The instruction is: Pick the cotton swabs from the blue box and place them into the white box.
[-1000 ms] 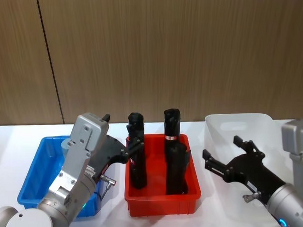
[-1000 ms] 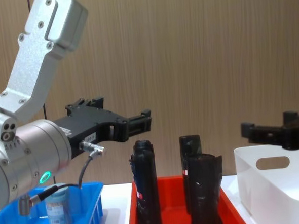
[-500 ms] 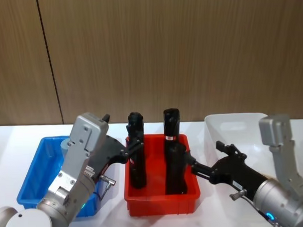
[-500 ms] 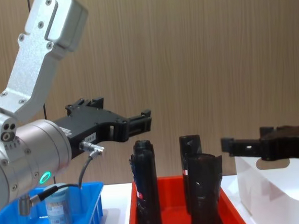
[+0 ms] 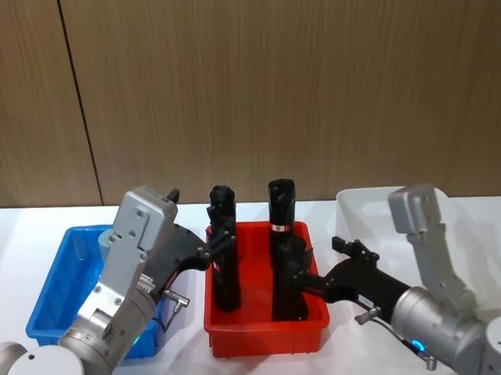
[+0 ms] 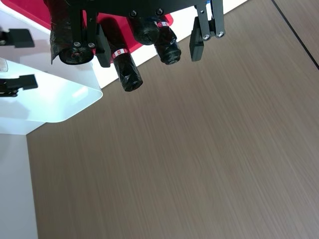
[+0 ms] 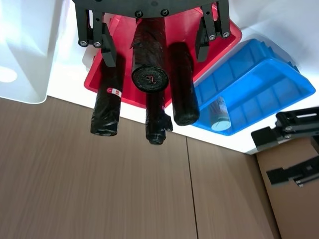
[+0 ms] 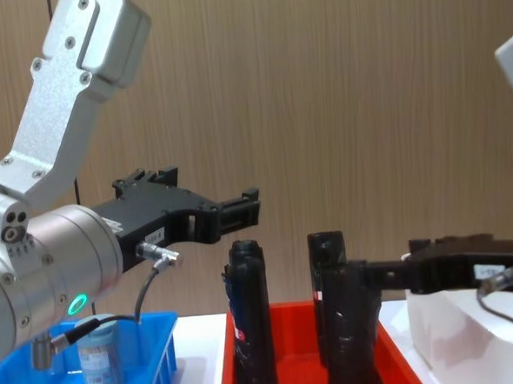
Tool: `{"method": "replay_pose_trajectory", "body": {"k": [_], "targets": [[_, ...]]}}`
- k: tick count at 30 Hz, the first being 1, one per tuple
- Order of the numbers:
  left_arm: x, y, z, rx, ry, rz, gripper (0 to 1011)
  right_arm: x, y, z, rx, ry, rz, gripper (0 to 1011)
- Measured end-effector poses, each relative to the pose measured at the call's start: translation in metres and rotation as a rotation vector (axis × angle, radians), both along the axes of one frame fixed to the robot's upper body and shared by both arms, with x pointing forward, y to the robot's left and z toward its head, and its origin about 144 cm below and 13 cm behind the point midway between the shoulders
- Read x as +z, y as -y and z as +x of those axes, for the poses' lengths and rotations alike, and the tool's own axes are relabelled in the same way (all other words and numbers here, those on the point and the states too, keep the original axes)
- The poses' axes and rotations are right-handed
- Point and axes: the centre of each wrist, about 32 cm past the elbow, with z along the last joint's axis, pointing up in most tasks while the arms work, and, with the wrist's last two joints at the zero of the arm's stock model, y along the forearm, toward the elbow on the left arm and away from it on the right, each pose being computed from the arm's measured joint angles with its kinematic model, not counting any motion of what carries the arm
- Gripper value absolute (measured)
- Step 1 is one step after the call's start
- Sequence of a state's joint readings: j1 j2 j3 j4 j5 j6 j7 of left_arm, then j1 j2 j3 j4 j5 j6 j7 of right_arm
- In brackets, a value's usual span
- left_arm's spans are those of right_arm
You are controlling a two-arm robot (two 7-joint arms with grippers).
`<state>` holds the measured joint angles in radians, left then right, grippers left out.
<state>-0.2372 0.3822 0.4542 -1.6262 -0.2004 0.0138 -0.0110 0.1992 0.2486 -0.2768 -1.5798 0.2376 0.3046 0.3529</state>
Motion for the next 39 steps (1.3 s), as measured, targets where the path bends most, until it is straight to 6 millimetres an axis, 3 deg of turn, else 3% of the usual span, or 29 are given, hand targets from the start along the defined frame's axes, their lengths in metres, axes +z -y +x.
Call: {"method": "replay_pose_trajectory", "body": {"k": [39], "targets": [[0.000,0.000,0.000,0.000,0.000,0.000,1004,-0.019,-0.038,0.052,-0.010,-0.037,-0.095,1001]]}}
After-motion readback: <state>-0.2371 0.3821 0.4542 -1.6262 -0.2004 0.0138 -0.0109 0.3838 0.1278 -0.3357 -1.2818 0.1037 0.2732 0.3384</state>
